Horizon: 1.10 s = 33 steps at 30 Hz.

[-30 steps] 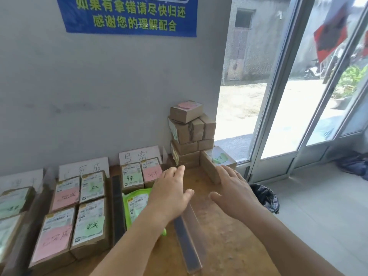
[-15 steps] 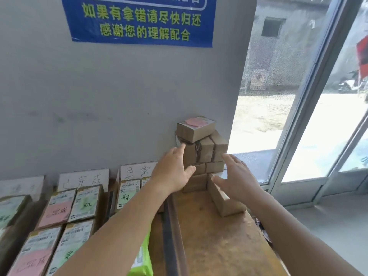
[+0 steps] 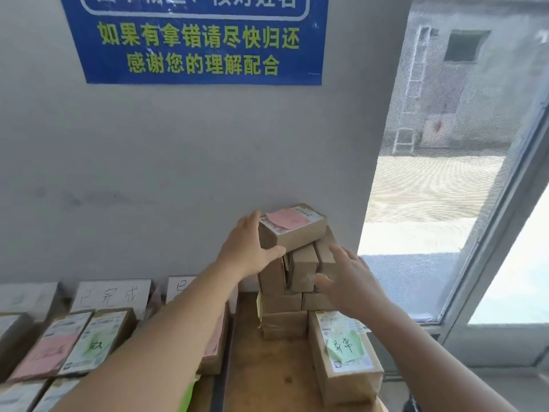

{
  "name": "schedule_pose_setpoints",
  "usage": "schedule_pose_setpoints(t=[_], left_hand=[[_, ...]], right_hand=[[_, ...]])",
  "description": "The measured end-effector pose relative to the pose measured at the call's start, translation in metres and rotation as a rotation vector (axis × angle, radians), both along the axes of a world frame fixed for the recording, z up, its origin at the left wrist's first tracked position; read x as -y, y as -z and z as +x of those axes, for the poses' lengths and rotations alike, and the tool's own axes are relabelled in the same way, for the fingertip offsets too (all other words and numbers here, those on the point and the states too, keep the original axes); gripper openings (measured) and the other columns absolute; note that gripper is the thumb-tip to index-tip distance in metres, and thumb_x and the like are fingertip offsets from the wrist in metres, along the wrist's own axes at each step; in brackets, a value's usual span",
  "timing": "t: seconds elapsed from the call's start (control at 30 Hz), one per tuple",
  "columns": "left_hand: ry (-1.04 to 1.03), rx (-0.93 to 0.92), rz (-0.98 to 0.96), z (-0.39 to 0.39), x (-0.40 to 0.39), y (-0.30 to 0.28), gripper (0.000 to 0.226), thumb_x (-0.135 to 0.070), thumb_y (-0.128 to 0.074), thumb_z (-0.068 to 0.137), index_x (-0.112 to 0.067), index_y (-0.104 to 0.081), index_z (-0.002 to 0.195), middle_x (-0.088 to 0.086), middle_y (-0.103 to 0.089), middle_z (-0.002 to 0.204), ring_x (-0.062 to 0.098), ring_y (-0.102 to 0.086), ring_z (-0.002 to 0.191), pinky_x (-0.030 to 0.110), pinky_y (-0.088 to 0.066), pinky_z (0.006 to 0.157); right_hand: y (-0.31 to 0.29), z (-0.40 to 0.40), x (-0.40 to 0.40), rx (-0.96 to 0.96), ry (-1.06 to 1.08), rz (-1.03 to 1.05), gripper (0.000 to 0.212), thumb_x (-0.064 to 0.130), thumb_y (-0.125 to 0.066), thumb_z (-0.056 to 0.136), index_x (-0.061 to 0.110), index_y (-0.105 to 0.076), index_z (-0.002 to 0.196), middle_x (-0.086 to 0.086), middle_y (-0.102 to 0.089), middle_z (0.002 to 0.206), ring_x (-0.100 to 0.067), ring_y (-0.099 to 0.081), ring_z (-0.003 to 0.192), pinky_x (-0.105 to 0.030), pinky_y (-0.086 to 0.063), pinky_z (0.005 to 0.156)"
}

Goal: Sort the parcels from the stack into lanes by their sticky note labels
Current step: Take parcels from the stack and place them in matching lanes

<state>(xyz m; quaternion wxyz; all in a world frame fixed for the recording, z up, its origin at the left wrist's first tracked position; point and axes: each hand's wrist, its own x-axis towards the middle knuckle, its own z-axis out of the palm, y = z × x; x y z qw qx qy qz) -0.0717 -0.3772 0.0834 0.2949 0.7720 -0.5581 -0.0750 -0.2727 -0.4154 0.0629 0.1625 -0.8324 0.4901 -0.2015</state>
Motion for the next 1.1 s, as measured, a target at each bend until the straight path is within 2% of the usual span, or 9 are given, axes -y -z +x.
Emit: schedule_pose_setpoints(t=[0.2,0.3,0.37,0.57,0.7,0.8,0.9,1.0,1.1], left_hand=[[0.014,-0.031,0.072,0.007,0.032,-0.004,0.111,-0.05,-0.076,0.069,-0.021,-0.008,0.151,0.005,-0.02,0.153,0.023,-0.027,0.138,0.034,-0.03,0.105],[0.025,-0.058,0.067,0.012,0.043,-0.003,0.107,-0.044,-0.078,0.068,-0.021,-0.013,0.15,0.005,-0.032,0.145,0.022,-0.036,0.129,0.03,-0.035,0.096],[0.025,-0.072,0.043,0.013,0.046,-0.001,0.107,-0.041,-0.079,0.068,-0.023,-0.013,0.15,0.005,-0.036,0.14,0.022,-0.041,0.124,0.031,-0.039,0.098],[-0.033,-0.091,-0.146,0.007,0.039,0.002,0.095,-0.042,-0.08,0.065,-0.016,-0.028,0.14,0.005,-0.038,0.123,0.021,-0.046,0.114,0.033,-0.043,0.095],[-0.105,-0.16,-0.28,0.004,0.016,0.004,0.099,-0.047,-0.079,0.062,-0.02,-0.026,0.141,-0.003,-0.032,0.117,0.015,-0.041,0.115,0.025,-0.038,0.092],[-0.217,-0.116,-0.315,0.01,-0.007,0.008,0.096,-0.047,-0.08,0.062,-0.015,-0.03,0.138,0.0,-0.032,0.12,0.018,-0.041,0.117,0.028,-0.041,0.094],[-0.328,-0.104,-0.335,0.021,-0.03,0.016,0.088,-0.046,-0.08,0.064,-0.014,-0.035,0.133,-0.004,-0.028,0.113,0.015,-0.042,0.112,0.022,-0.039,0.084],[-0.394,-0.096,-0.327,0.03,-0.047,0.027,0.086,-0.045,-0.079,0.064,-0.014,-0.036,0.132,-0.003,-0.026,0.112,0.014,-0.04,0.111,0.022,-0.037,0.084],[-0.43,-0.113,-0.29,0.036,-0.06,0.039,0.093,-0.047,-0.079,0.066,-0.012,-0.031,0.138,0.002,-0.03,0.123,0.018,-0.039,0.116,0.025,-0.04,0.089]], right_hand=[[0.005,0.027,0.033,0.033,-0.06,0.011,0.073,0.041,-0.052,0.088,0.018,-0.02,0.149,0.002,-0.024,0.155,-0.02,-0.022,0.139,-0.034,-0.026,0.107],[0.008,0.038,0.043,0.061,-0.082,0.008,0.069,0.037,-0.052,0.086,0.02,-0.024,0.147,0.001,-0.029,0.152,-0.021,-0.024,0.138,-0.036,-0.028,0.105],[0.01,0.046,0.047,0.074,-0.095,0.008,0.065,0.036,-0.052,0.086,0.019,-0.029,0.144,0.0,-0.034,0.149,-0.022,-0.026,0.136,-0.036,-0.029,0.103],[0.015,0.057,0.045,0.134,-0.105,-0.033,0.069,0.038,-0.051,0.087,0.017,-0.022,0.147,0.0,-0.036,0.149,-0.022,-0.029,0.136,-0.034,-0.029,0.103],[0.016,0.057,0.03,0.233,-0.124,-0.084,0.068,0.036,-0.054,0.088,0.02,-0.024,0.147,0.002,-0.037,0.148,-0.023,-0.027,0.137,-0.032,-0.027,0.103],[0.021,0.062,0.016,0.161,-0.11,-0.069,0.075,0.043,-0.056,0.088,0.018,-0.02,0.148,0.001,-0.03,0.151,-0.024,-0.022,0.139,-0.035,-0.024,0.108],[0.029,0.073,0.004,0.081,-0.087,-0.084,0.081,0.048,-0.058,0.086,0.017,-0.016,0.149,-0.002,-0.028,0.151,-0.027,-0.02,0.138,-0.037,-0.022,0.11],[0.039,0.09,-0.006,-0.007,-0.045,-0.159,0.084,0.05,-0.058,0.084,0.015,-0.015,0.147,-0.007,-0.031,0.144,-0.029,-0.024,0.131,-0.035,-0.025,0.107],[0.049,0.109,-0.009,-0.063,0.011,-0.224,0.083,0.054,-0.061,0.081,0.013,-0.02,0.142,-0.01,-0.036,0.136,-0.028,-0.03,0.124,-0.035,-0.03,0.103]])
